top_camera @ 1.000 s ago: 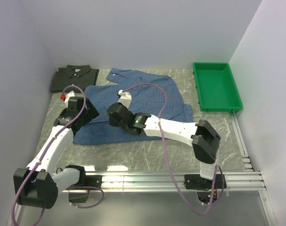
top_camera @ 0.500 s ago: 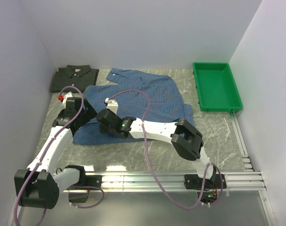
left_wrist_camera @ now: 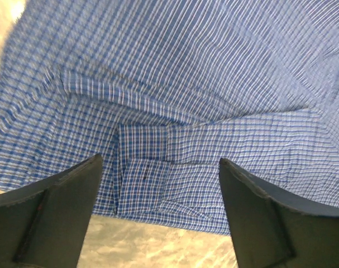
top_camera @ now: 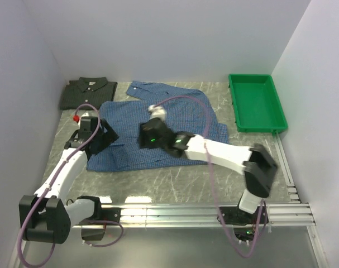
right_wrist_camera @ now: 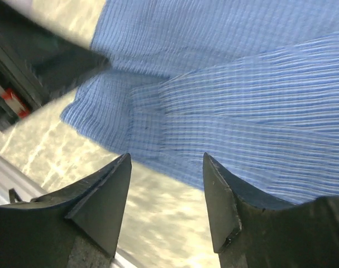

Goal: Fold and stack the long sleeve shirts
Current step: Fold the shirt

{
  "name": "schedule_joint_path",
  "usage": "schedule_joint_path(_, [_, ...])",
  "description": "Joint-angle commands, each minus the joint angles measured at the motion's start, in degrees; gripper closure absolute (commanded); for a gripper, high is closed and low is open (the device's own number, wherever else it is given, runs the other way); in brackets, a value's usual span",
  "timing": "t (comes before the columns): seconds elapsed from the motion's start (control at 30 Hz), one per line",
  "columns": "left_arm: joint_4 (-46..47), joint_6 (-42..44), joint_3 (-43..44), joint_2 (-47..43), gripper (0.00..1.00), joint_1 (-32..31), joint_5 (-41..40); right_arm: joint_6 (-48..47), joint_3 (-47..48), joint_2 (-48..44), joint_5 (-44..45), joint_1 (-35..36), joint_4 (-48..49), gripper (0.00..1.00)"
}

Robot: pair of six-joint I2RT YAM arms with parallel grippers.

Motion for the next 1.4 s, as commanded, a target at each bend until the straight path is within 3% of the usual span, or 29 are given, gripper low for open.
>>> schedule_joint_path(0.0, [1.14,-3.7,-1.36,2.44,0.11,0.05,3.91,-2.82,-7.99,-9.27,-3.0,-8.19,2.07,0.4])
schedule_joint_path(0.17, [2.89,-6.43,-3.55,5.43,0.17,-0.04,4.62,-2.38,-20.72,-15.97,-15.56,-20.33,8.21,0.43])
schedule_joint_path(0.43, [7.02,-10.3,-6.72,10.88,0.24,-0.48,3.3,-2.38,-30.15,-21.69,-22.44,-32.63,12.53,0.44])
schedule_joint_path(0.6, [8.69,-11.17,-7.34,14.57,0.28,-1.35,3.56,-2.82,-34.64,-24.33,-23.32,-34.05,14.38,0.44])
schedule_joint_path(0.8, [8.43,-12.23,-6.81,14.49,0.36,-3.73,2.07,-3.08,-38.24,-27.49,-22.45,-35.19,14.47,0.44])
schedule_joint_path(1.17, [6.76,-12.32,-3.82,14.05,0.42,-6.71,0.14,-3.43,-41.32,-31.89,-21.48,-35.72,14.11,0.44])
schedule_joint_path(1.37, [6.15,-11.97,-2.77,14.23,0.68,-8.03,-1.88,-3.26,-42.37,-33.03,-20.34,-35.9,14.03,0.44])
